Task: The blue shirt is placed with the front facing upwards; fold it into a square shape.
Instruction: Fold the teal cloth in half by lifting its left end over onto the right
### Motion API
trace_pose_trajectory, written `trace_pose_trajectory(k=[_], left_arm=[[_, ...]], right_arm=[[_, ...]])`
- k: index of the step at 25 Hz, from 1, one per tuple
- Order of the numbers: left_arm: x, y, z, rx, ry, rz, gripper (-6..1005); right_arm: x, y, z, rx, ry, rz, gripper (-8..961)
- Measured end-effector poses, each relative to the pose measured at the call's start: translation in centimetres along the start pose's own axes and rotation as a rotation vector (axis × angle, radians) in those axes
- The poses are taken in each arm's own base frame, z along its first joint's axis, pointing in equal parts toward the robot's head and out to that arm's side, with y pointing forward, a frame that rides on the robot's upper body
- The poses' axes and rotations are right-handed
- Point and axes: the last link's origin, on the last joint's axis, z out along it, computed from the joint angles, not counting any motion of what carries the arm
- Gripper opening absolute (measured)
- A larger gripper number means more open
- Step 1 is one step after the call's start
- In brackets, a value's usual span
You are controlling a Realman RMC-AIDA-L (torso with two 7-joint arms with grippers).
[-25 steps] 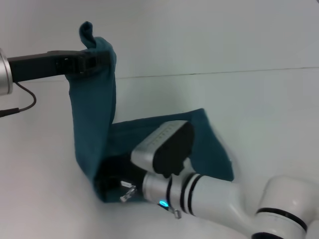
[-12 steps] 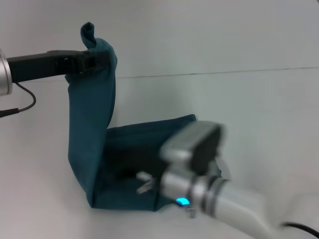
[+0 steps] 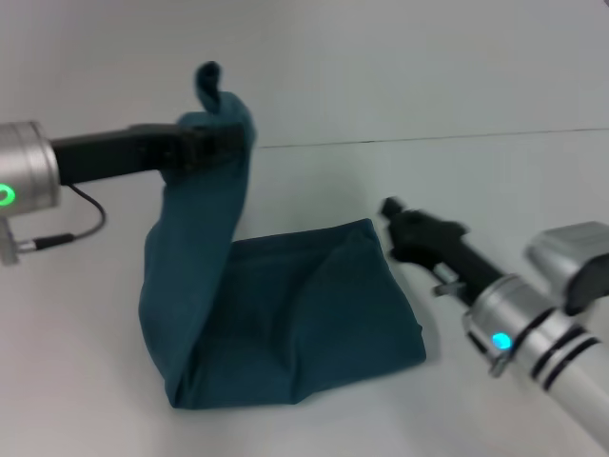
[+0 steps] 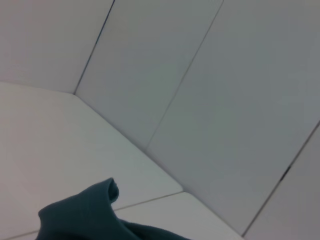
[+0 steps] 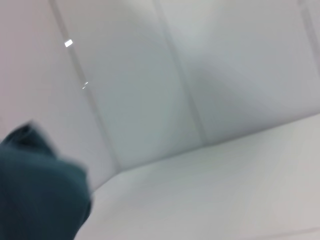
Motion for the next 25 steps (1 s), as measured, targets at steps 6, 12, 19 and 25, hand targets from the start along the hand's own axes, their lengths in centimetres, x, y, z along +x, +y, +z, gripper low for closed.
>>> trace_pose_trajectory(k=[6,12,19,25], left_arm=[[-2.4,-0.2,3.3,-0.043,0.016,-0.074,110],[-4.6,-0.1,5.8,-0.052,-0.005,-0.126,113],[-7.5,0.4,8.7,-0.02,-0.06,-0.148,116],[-9.4,0.8,10.4,-0.026,-0.071,-0.168,119]], right_arm=[[-1.7,-3.8,-1.4,0.096,-0.078,0.032,-2],[-2.2,-5.7,-2.3,0.138,-0.079,0.032,-1],[-2.2,-6.8,-3.1,0.169,-0.073,0.045,-2],[-2.2,-7.0,-3.3,0.175,-0.071,0.044,-1]])
